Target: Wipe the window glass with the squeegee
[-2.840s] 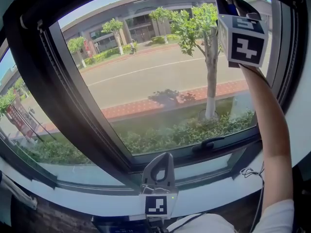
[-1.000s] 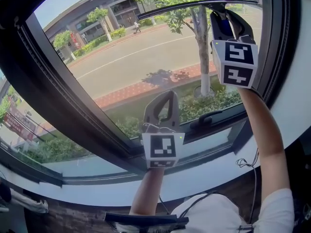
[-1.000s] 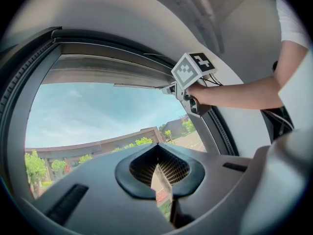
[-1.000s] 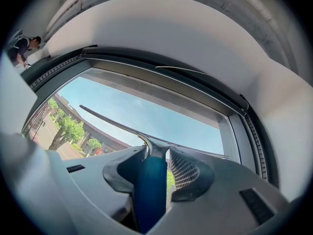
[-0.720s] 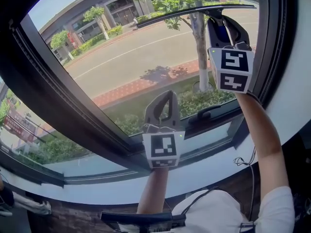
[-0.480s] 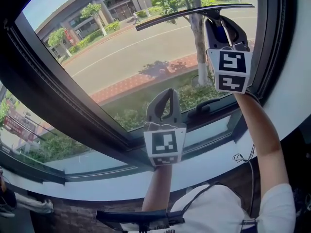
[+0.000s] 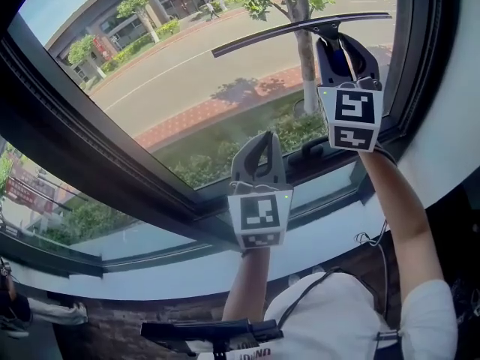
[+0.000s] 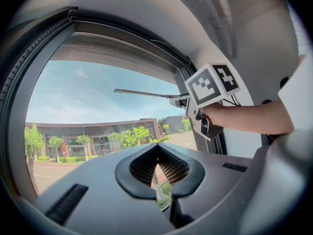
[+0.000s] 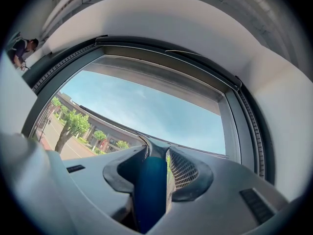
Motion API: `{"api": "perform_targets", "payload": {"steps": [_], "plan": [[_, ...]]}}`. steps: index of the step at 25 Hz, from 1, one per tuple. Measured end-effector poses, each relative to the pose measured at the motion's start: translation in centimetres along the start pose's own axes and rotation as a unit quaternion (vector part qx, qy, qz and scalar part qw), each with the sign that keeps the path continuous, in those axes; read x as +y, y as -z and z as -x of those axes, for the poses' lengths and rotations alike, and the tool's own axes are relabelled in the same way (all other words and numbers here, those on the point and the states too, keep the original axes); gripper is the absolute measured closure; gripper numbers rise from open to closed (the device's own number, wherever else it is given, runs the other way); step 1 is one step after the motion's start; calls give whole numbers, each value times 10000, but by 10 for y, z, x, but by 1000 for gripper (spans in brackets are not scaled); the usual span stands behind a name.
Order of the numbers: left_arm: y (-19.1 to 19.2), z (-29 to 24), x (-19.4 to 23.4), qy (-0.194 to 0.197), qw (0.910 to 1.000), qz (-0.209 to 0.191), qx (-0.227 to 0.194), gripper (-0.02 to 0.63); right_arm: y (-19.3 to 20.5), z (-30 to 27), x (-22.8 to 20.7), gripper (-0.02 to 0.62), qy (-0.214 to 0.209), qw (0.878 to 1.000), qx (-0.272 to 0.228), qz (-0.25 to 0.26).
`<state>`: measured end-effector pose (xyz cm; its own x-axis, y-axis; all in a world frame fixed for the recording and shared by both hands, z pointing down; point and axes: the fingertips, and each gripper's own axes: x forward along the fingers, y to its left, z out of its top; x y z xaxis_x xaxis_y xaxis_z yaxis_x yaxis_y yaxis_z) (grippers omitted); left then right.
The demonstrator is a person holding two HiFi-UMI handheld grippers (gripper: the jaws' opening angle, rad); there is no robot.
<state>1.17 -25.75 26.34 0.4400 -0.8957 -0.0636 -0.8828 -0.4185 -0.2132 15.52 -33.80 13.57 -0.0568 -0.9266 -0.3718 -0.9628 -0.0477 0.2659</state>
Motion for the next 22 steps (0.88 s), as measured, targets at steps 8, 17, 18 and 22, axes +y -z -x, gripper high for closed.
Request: {"api": "perform_targets", "payload": {"steps": [8,17,18,22], "plan": [[6,7,-4,10,9999,62,151,603,27,18,7,445,-51,9995,303,-81],[7,8,-9,74,9993,-35,364,603,52,30,8,445,-176,9980,601,-77],[10,8,-9,78,9992,-26,384,603,56,32,10,445,-187,9978,631,-59],[15,9,-10,77,9990,5,444,603,74,40,15,445,-254,9965,800,15]]}}
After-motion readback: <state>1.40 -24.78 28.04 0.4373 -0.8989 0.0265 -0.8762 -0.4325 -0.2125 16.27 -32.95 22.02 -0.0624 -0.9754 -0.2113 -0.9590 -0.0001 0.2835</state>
